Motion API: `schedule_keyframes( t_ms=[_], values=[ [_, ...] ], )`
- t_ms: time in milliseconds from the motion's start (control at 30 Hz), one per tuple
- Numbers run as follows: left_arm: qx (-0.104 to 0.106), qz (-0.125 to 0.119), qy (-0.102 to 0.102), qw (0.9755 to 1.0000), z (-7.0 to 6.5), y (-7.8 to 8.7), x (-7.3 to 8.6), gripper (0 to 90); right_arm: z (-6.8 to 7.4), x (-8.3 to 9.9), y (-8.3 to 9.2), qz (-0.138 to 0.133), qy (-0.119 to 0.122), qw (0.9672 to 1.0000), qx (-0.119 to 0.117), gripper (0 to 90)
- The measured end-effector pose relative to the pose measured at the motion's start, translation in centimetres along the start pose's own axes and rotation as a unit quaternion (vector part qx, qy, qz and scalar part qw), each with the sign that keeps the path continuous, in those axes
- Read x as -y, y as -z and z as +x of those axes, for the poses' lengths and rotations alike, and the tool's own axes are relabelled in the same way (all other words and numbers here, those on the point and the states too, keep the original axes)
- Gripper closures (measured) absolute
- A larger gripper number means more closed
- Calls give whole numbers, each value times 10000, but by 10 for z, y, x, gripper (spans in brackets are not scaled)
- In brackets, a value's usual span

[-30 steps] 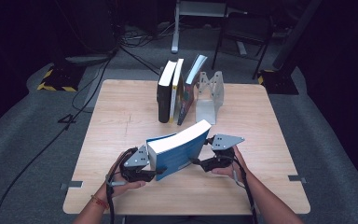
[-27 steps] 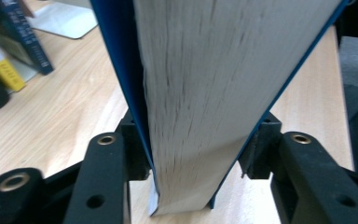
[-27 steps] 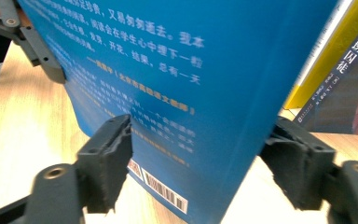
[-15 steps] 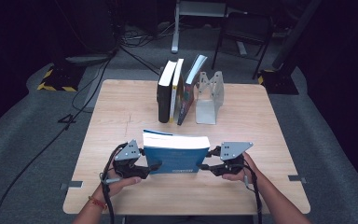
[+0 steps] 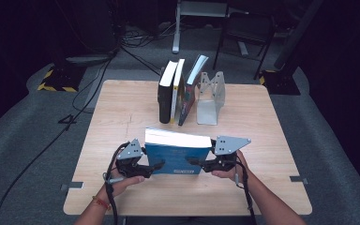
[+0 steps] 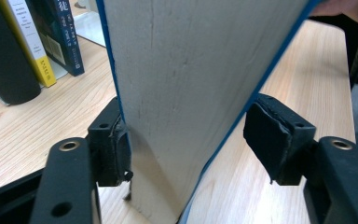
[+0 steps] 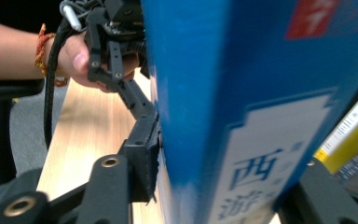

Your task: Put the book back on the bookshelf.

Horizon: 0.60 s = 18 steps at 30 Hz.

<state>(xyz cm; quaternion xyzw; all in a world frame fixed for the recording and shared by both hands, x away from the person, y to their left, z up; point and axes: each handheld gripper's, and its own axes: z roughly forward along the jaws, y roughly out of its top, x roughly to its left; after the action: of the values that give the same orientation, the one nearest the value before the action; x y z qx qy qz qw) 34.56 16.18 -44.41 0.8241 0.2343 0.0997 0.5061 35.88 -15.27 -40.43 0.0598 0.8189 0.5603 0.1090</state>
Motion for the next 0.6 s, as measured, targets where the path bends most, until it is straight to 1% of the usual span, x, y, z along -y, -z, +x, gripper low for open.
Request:
schedule_keyframes(
  t_ms=[67,100,200,267,300,367,400,467,533,600],
  values=[
    [85,4,-44,10000,0,-8,-4,329,1,1,8,83,3,10000,-19,582],
    [137,-3,-68,9999,-1,-16,-8,322,2,2,12,97,18,10000,-4,589],
    [219,16,-75,9997,-7,-33,-17,294,3,6,30,177,-41,9997,152,598],
    [221,32,-166,9996,-11,-46,-24,268,4,9,41,227,-113,9993,257,603],
    [215,48,-249,9994,-13,-51,-27,259,4,10,47,272,-125,9990,317,604],
    [261,60,-314,9991,-19,-61,-32,250,6,12,58,350,-161,9984,422,604],
    [231,85,-398,9989,-21,-64,-34,249,7,14,65,388,-191,9980,467,604],
    [132,149,-468,9987,-26,-70,-35,250,9,17,76,428,-237,9973,552,603],
    [114,159,-459,9988,-27,-72,-36,263,10,17,79,446,-237,9971,577,604],
    [64,129,-399,9991,-27,-72,-36,264,10,19,87,495,-263,9964,641,603]
  ],
)
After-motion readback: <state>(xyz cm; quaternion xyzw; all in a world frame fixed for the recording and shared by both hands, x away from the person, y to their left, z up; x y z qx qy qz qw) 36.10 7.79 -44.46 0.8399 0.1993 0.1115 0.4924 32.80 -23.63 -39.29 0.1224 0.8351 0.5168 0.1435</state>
